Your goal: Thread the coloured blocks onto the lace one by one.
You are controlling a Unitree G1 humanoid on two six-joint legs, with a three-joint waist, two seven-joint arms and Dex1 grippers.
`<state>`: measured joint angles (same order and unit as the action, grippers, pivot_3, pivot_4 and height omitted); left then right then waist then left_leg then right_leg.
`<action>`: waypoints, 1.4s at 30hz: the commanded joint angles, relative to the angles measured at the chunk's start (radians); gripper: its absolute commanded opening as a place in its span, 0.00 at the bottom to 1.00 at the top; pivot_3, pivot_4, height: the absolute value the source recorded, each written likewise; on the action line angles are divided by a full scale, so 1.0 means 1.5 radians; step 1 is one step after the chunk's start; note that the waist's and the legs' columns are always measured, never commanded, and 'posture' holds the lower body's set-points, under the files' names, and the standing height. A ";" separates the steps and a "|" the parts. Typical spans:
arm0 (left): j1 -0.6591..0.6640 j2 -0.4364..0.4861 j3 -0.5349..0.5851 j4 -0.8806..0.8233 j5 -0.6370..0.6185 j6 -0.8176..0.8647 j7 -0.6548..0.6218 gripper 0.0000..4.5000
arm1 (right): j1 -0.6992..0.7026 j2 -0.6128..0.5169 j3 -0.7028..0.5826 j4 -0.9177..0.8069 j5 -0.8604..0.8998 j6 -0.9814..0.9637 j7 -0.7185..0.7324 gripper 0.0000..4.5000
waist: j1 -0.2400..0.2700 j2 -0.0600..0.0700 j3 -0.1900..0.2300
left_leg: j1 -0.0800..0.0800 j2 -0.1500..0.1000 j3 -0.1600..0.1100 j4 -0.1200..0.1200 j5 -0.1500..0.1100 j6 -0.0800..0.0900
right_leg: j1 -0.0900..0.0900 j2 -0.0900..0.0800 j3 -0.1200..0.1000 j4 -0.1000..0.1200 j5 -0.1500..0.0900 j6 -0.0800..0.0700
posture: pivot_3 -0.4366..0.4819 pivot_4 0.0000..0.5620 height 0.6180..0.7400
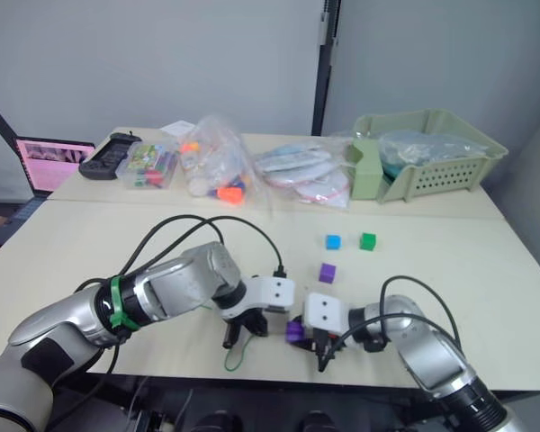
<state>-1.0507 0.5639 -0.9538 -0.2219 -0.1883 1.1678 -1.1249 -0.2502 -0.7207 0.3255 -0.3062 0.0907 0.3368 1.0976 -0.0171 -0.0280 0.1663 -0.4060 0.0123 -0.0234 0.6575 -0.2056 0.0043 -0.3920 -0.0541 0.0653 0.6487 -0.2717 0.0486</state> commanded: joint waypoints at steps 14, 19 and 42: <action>0.016 -0.064 0.064 0.018 -0.011 -0.015 0.039 0.00 | 0.014 0.003 0.022 -0.018 0.000 0.018 0.003 0.30 | 0.001 0.000 0.000 | 0.000 0.000 0.000 0.000 0.000 0.000 | 0.000 0.000 0.000 0.000 0.000 0.000 | 0.48 0.27 1.00; 0.052 -0.054 0.076 0.024 0.001 -0.056 0.047 0.00 | 0.015 0.003 0.020 -0.020 0.001 0.022 0.001 0.30 | 0.002 0.000 0.000 | 0.000 0.000 0.000 0.000 0.000 0.000 | 0.001 0.000 0.000 0.000 0.001 -0.001 | 0.48 0.27 1.00; 0.225 0.063 0.216 -0.078 -0.046 -0.082 0.063 0.65 | 0.020 0.003 0.014 -0.009 0.001 0.018 -0.008 0.30 | 0.002 0.000 0.000 | 0.000 0.000 0.000 0.000 0.000 0.000 | 0.001 0.000 0.000 0.000 0.002 -0.003 | 0.48 0.27 1.00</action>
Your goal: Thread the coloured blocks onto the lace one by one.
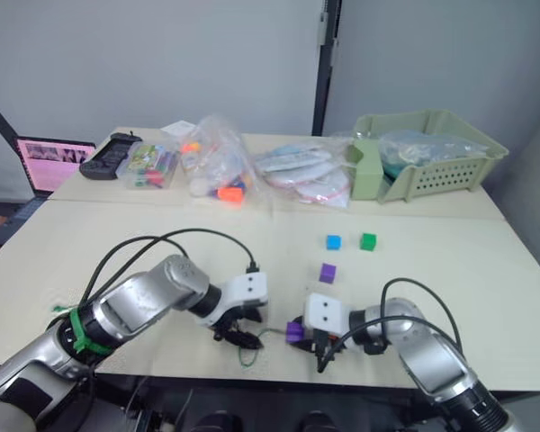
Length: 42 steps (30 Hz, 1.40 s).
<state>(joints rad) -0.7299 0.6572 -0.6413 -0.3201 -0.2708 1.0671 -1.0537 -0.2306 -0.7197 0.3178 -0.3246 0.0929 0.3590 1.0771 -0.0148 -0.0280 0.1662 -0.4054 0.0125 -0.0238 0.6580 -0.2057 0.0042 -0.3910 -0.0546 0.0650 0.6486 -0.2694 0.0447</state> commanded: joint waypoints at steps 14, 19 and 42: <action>0.031 -0.040 -0.022 0.041 0.038 -0.059 0.030 0.17 | -0.001 -0.001 0.010 0.000 0.008 0.011 0.008 0.30 | 0.001 0.000 0.000 | 0.001 0.000 0.000 0.000 0.000 0.000 | 0.001 0.000 0.000 0.000 -0.001 0.001 | 0.48 0.27 1.00; 0.027 -0.046 -0.026 0.042 0.043 -0.078 0.015 0.00 | -0.001 -0.001 0.007 0.000 0.008 0.013 0.005 0.30 | 0.002 0.000 0.000 | 0.001 0.000 0.000 0.000 0.000 0.000 | 0.001 0.000 0.000 0.000 0.000 0.001 | 0.48 0.27 1.00; -0.010 -0.104 -0.024 0.074 0.083 -0.147 0.000 0.13 | -0.004 0.003 0.012 0.001 0.004 0.013 0.001 0.30 | 0.001 0.000 0.000 | 0.001 0.000 0.000 0.000 0.000 0.000 | 0.001 0.000 0.000 0.000 -0.001 0.001 | 0.48 0.27 1.00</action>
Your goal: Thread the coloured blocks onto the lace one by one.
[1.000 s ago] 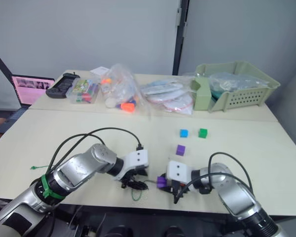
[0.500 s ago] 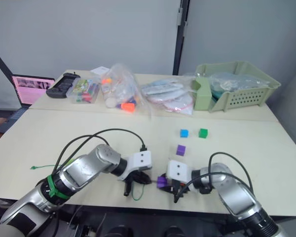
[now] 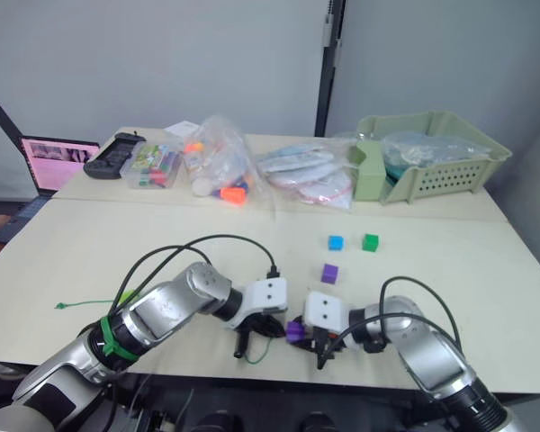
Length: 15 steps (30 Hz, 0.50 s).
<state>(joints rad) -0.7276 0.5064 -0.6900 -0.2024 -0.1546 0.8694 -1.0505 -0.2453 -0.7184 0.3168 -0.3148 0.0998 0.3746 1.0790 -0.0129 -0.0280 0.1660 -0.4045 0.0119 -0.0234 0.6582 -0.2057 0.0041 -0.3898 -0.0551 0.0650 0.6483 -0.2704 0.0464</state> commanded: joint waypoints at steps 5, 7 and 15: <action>-0.016 0.020 0.021 -0.015 -0.005 -0.029 -0.032 0.49 | 0.008 0.002 0.012 -0.007 -0.001 0.004 -0.002 0.30 | 0.000 0.000 0.000 | 0.000 0.000 0.000 0.000 0.000 0.000 | 0.000 0.000 0.000 0.000 0.000 0.000 | 0.48 0.27 1.00; -0.013 0.034 0.024 -0.019 -0.005 -0.038 -0.043 0.63 | 0.008 0.003 0.011 -0.008 0.001 0.012 -0.006 0.30 | -0.001 0.000 0.000 | 0.000 0.000 0.000 0.000 0.000 0.000 | 0.000 0.000 0.000 0.000 0.000 0.000 | 0.48 0.27 1.00; 0.009 0.049 0.018 -0.012 0.011 -0.096 -0.047 1.00 | 0.008 -0.003 -0.015 -0.037 0.029 0.061 -0.012 0.76 | 0.000 0.000 0.000 | -0.001 0.000 0.000 0.000 0.000 0.000 | -0.001 0.000 0.000 0.000 0.001 -0.001 | 0.48 0.27 1.00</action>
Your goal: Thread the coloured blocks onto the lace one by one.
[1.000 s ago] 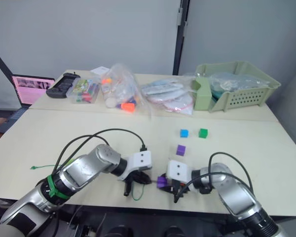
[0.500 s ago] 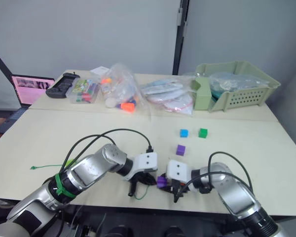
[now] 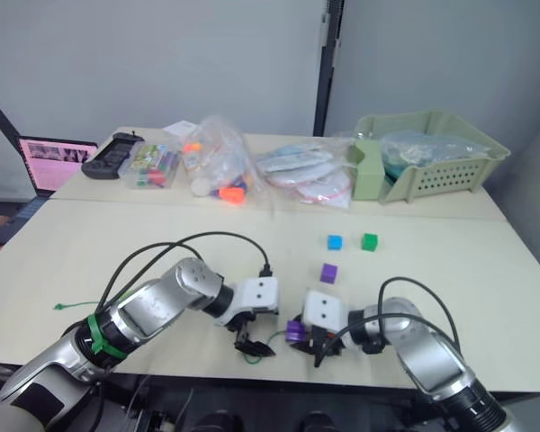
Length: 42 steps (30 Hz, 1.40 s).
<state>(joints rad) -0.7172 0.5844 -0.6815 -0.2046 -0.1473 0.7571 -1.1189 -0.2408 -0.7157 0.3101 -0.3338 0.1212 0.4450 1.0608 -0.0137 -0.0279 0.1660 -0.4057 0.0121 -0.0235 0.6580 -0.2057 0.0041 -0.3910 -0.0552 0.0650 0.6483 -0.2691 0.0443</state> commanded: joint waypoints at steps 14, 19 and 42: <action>-0.030 -0.094 -0.027 0.059 0.057 -0.033 0.014 1.00 | 0.062 -0.092 -0.099 -0.068 0.054 0.021 0.007 0.99 | 0.001 0.000 0.000 | -0.002 -0.003 0.000 0.000 0.000 0.000 | -0.001 -0.002 0.000 -0.001 -0.002 0.004 | 0.48 0.27 1.00; -0.031 -0.104 -0.031 0.071 0.061 -0.041 0.001 0.94 | 0.063 -0.089 -0.091 -0.062 0.049 0.012 0.002 1.00 | 0.001 0.000 0.000 | -0.002 -0.002 0.000 0.000 0.000 0.000 | -0.001 -0.002 0.000 -0.001 -0.001 0.003 | 0.48 0.27 1.00; -0.026 -0.106 -0.041 0.071 0.083 -0.068 -0.038 0.30 | 0.031 -0.081 -0.057 -0.042 0.032 0.008 0.000 0.87 | 0.001 0.000 0.000 | -0.002 -0.003 0.000 0.000 0.000 0.000 | 0.000 -0.002 0.000 -0.001 -0.001 0.002 | 0.48 0.27 1.00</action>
<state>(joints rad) -0.7565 0.4243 -0.7236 -0.0838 -0.0352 0.6560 -1.1568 -0.1798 -0.8378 0.2283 -0.3822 0.1706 0.4721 1.0612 -0.0117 -0.0281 0.1665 -0.4083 0.0083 -0.0242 0.6586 -0.2057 0.0042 -0.3917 -0.0583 0.0643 0.6474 -0.2703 0.0475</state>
